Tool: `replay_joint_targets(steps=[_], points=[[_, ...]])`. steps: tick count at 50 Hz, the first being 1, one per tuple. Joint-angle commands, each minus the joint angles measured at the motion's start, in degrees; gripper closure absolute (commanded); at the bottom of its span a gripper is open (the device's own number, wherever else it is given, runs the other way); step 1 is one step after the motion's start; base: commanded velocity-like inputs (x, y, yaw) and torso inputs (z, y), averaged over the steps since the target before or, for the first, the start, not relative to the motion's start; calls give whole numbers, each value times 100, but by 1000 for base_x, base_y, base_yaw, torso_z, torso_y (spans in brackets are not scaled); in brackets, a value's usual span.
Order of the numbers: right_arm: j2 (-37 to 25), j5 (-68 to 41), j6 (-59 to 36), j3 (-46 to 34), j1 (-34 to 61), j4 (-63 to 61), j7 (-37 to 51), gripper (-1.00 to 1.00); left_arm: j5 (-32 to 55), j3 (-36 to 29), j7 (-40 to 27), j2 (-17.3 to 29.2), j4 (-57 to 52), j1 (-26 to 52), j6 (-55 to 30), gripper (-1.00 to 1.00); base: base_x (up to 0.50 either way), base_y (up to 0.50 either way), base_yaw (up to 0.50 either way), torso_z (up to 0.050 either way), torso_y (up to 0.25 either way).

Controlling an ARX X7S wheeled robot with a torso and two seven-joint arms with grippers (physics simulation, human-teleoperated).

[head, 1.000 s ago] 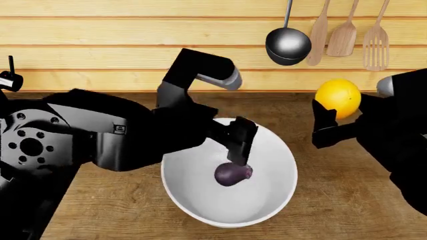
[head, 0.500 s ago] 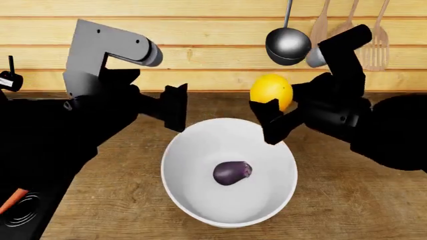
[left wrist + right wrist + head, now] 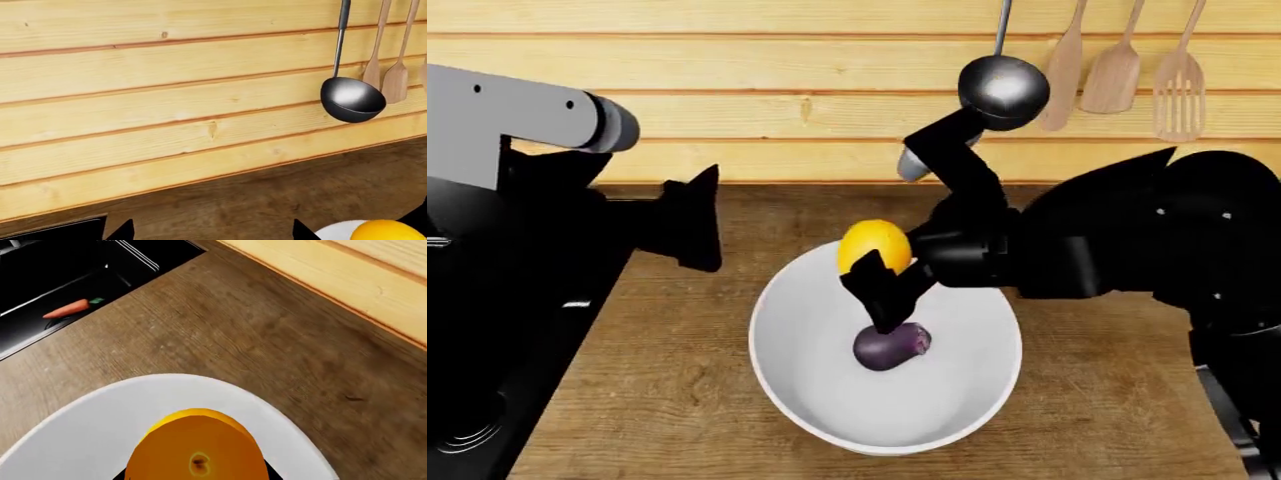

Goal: Pick the eggplants and oranges from the sink and place them in one bowl. Place the carrot in the other bowl. Then turn off the sink faucet.

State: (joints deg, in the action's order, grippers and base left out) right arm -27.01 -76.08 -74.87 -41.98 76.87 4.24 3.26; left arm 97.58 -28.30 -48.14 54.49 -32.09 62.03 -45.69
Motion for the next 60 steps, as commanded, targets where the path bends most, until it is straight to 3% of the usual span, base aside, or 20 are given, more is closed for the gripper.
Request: replay_joint_targets(steps=[1, 9, 30, 31, 48, 49, 50, 60], points=[[484, 740, 414, -632, -8, 870, -672, 100, -92, 225, 58, 328, -254, -470, 316, -100, 0, 0, 0, 0, 0], [674, 999, 580, -907, 65, 1254, -1037, 100, -79, 228, 109, 371, -254, -495, 304, -100, 0, 0, 0, 1, 0], [381, 469, 198, -633, 24, 690, -539, 100, -91, 124, 41, 205, -138, -270, 173, -100, 0, 0, 0, 0, 0], [361, 442, 181, -613, 24, 660, -503, -100, -80, 134, 42, 222, -145, -280, 180, -100, 0, 0, 0, 0, 0], [155, 84, 116, -190, 403, 200, -113, -100, -10, 87, 42, 141, -69, -85, 79, -100, 0, 0, 0, 0, 0], [-705, -102, 975, 670, -13, -660, 744, -100, -42, -10, -37, 3, -21, -103, 60, -100, 0, 0, 0, 0, 10], [-849, -37, 1256, 1162, -216, -1027, 819, -100, -64, -22, -38, -29, -5, -107, 69, -100, 0, 0, 0, 0, 0], [-1305, 453, 2603, 1802, -1591, -1577, 1150, -100, -496, -87, 58, -189, 43, -372, 237, -100, 0, 0, 0, 0, 0]])
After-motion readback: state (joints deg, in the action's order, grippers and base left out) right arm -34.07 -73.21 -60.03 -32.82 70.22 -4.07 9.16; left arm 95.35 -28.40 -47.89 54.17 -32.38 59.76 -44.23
